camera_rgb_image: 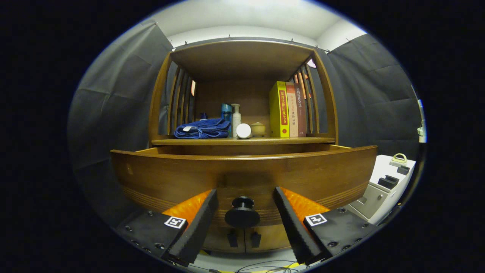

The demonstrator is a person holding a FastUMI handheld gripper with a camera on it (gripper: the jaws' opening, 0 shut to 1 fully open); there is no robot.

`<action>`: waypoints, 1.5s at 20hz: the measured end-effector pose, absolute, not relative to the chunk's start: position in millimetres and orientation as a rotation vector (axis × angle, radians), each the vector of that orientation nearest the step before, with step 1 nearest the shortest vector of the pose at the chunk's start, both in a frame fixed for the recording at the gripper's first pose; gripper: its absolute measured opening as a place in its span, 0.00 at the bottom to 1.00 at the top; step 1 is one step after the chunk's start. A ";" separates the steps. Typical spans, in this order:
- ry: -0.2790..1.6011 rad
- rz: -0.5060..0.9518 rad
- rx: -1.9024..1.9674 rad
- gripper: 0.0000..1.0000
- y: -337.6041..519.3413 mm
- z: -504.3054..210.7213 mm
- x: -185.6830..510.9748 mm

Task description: Pull open the drawer, take out the items inside it, and place them on the countertop above the cabinet.

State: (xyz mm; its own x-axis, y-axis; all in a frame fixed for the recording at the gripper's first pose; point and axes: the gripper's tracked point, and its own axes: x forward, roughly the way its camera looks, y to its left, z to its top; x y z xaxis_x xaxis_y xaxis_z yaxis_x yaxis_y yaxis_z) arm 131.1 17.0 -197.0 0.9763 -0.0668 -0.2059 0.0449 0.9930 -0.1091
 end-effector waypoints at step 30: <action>0.246 -0.071 -0.138 0.99 12.8 -210.6 268.4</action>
